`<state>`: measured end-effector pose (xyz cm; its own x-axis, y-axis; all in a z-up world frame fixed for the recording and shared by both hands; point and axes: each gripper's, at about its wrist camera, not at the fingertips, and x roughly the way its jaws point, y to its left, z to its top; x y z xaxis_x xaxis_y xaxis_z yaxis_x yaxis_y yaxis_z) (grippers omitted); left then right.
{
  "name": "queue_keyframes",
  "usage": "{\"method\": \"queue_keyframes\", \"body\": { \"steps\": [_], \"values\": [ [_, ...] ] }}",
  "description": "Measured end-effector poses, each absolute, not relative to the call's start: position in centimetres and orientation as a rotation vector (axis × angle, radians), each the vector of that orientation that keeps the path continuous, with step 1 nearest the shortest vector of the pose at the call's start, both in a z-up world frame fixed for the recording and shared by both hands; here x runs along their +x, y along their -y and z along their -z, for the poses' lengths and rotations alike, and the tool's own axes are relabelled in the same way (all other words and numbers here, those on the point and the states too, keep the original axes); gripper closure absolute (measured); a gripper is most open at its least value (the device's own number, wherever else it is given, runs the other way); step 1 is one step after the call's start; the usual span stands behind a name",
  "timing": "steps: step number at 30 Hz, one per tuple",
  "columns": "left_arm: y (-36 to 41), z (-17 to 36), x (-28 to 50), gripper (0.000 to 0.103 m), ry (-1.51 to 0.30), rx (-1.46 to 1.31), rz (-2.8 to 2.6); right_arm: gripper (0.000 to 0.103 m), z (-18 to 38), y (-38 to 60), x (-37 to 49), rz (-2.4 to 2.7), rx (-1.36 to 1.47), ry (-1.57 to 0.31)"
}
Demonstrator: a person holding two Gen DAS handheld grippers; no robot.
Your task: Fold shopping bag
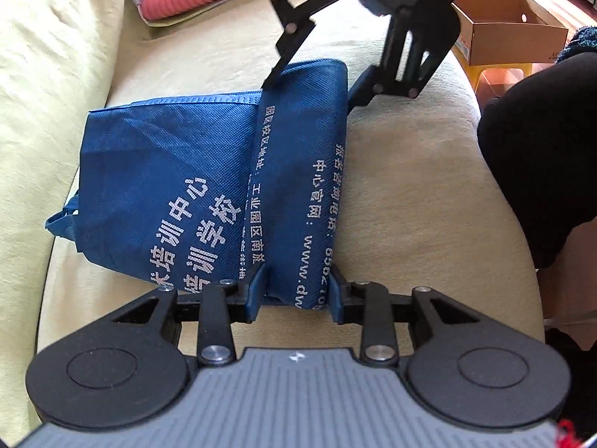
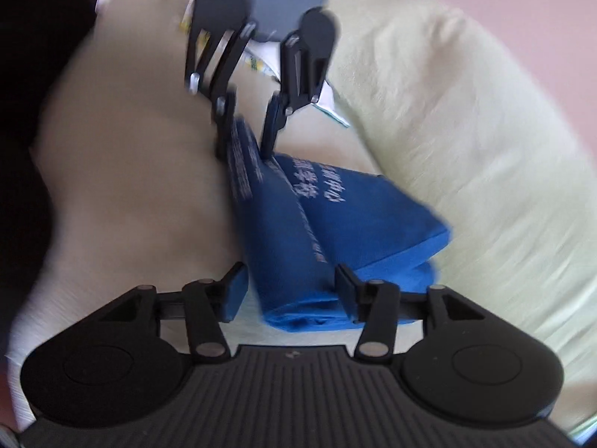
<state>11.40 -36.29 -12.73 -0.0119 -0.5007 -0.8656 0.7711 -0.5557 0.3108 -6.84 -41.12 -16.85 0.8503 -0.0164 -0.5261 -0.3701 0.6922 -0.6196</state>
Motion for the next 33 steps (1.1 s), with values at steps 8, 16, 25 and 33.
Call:
{"method": "queue_keyframes", "body": {
  "steps": [8,16,25,33],
  "values": [
    [35.2,12.4,10.2,0.067,-0.347,1.253,1.689,0.072,14.6,43.1,-4.6,-0.221,-0.405,-0.672],
    [32.3,10.7,6.2,0.073,-0.468,1.235,1.747,0.073,11.3,45.4,-5.3,-0.418,-0.032,-0.889],
    [32.9,11.0,8.0,0.073,-0.528,1.151,1.612,0.074,12.6,52.2,-1.9,-0.445,0.535,-1.073],
    [32.9,9.2,9.5,0.077,-0.435,1.133,1.484,0.078,14.8,53.9,-1.6,-0.402,0.802,-1.109]
  ]
}}
